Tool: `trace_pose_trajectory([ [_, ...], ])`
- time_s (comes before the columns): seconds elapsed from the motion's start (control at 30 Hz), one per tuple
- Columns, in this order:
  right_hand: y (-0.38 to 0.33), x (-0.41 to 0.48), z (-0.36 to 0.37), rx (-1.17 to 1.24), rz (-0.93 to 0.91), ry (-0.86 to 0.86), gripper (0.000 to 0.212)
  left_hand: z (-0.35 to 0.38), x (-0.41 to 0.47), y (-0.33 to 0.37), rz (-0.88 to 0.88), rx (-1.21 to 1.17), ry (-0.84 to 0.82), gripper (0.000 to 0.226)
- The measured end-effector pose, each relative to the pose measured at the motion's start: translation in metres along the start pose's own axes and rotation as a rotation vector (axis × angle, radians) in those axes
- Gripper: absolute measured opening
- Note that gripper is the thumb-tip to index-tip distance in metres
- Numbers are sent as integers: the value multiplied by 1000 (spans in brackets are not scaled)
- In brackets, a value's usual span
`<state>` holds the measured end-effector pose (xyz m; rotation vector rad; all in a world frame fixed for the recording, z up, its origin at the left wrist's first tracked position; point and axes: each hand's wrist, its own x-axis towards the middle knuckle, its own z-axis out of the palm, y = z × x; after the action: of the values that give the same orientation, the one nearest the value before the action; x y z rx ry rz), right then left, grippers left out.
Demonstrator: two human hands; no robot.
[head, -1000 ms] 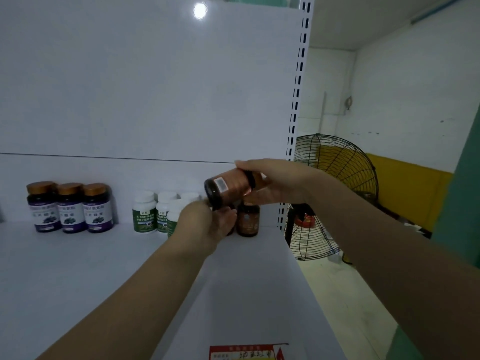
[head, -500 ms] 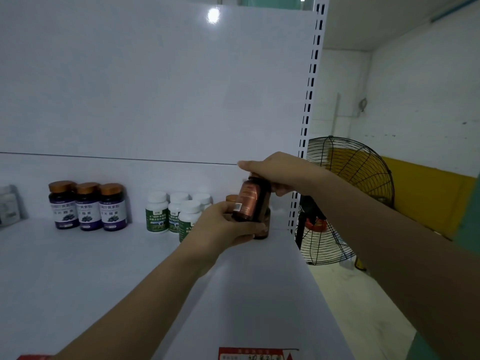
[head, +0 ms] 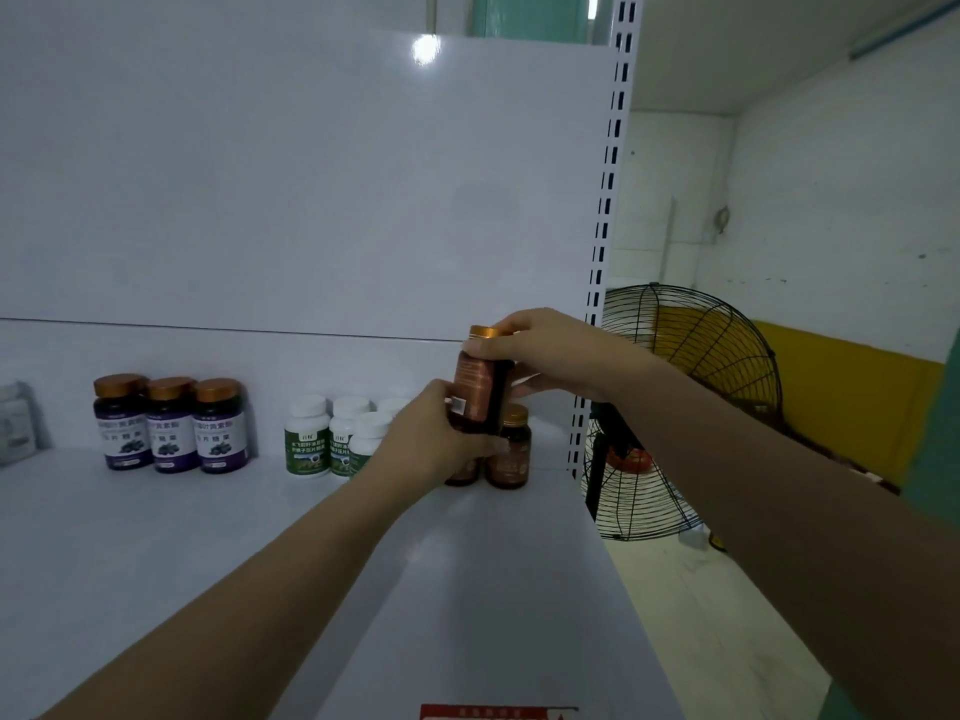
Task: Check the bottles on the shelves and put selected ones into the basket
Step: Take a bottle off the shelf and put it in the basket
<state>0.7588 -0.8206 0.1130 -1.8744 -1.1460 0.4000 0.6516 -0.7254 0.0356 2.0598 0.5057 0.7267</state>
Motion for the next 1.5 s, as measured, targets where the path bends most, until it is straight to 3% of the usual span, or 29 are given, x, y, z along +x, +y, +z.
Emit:
trace_pose_trajectory([
  [0.13,3,-2,1,-239,-29,118,41,-17,12,6,71,775,-48,50],
  [0.23,9,-4,12,-400,5,126,46,-23,11,6,72,1041,-50,46],
  [0.4,19,-9,28,-471,55,77,49,-18,0,4,4,1096,-142,41],
  [0.6,28,-11,31,-514,83,71,48,-13,-10,2,57,1091,-123,44],
  [0.93,-8,-10,41,-470,-21,34,46,-32,-19,-12,-57,999,-90,46],
  [1.1,-66,-12,90,-481,-159,-18,32,-97,-48,-21,-130,1007,-9,37],
  [1.2,-107,-11,140,-471,-236,-73,40,-153,-81,-32,-209,993,62,32],
  [1.37,-189,-24,248,-380,-403,-185,35,-267,-160,-56,-363,1066,205,47],
  [1.5,-254,-45,351,-284,-510,-303,42,-363,-245,-82,-544,1112,298,46],
])
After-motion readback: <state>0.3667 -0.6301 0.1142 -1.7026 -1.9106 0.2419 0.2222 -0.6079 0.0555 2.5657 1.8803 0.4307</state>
